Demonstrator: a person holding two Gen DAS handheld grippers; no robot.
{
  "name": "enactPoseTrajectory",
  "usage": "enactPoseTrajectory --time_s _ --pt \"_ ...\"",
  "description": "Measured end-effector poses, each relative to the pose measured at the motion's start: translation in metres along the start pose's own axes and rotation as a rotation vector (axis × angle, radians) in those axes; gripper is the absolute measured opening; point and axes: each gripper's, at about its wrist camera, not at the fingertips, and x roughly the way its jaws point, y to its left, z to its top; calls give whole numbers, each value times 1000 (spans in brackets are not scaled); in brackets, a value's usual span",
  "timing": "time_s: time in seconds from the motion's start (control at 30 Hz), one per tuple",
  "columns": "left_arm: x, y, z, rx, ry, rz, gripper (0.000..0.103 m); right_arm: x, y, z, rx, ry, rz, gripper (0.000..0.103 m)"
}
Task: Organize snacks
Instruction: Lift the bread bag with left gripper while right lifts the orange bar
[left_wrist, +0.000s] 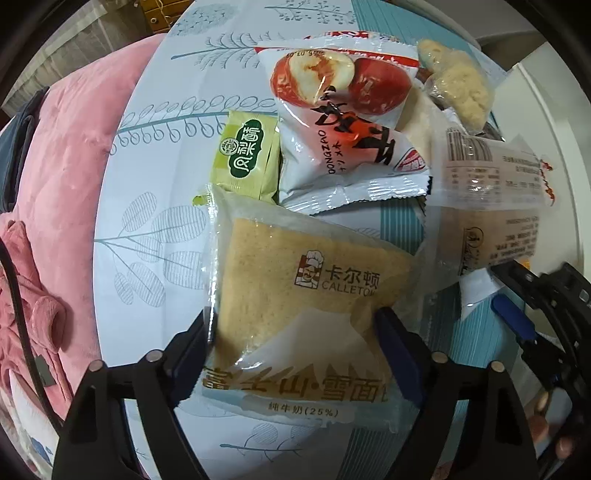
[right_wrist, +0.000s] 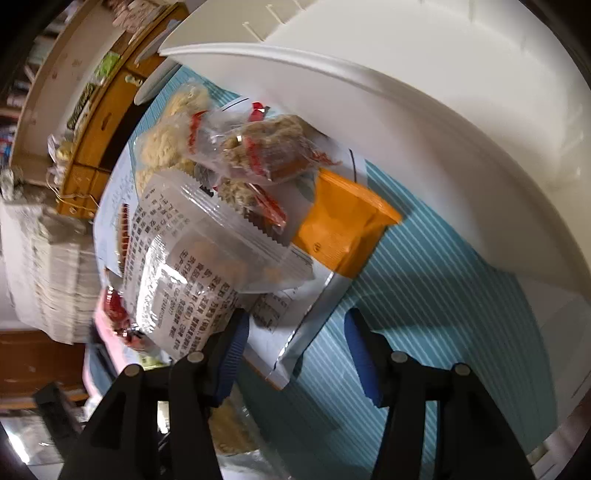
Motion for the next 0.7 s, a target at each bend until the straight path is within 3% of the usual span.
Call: enactPoseTrajectory --time_s 0.17,0.4,0.53,0.63,0.67,0.7 --pt "-2 10 1 -2 4 -35 77 4 27 -4 -185 -31 -129 57" --pt "-7 30 2 8 5 -58 73 12 47 0 -223 -74 -215 65" --pt "-11 36 2 7 3 -60 71 24 61 0 -303 -91 -334 68" --pt "-16 44 2 0 3 -64 70 25 64 -1 -322 -97 -355 63" --pt "-17 47 1 -3 4 -66 69 24 65 0 -330 -97 -355 54" --pt "-18 50 1 -9 5 -67 69 23 67 0 -338 -97 -355 51"
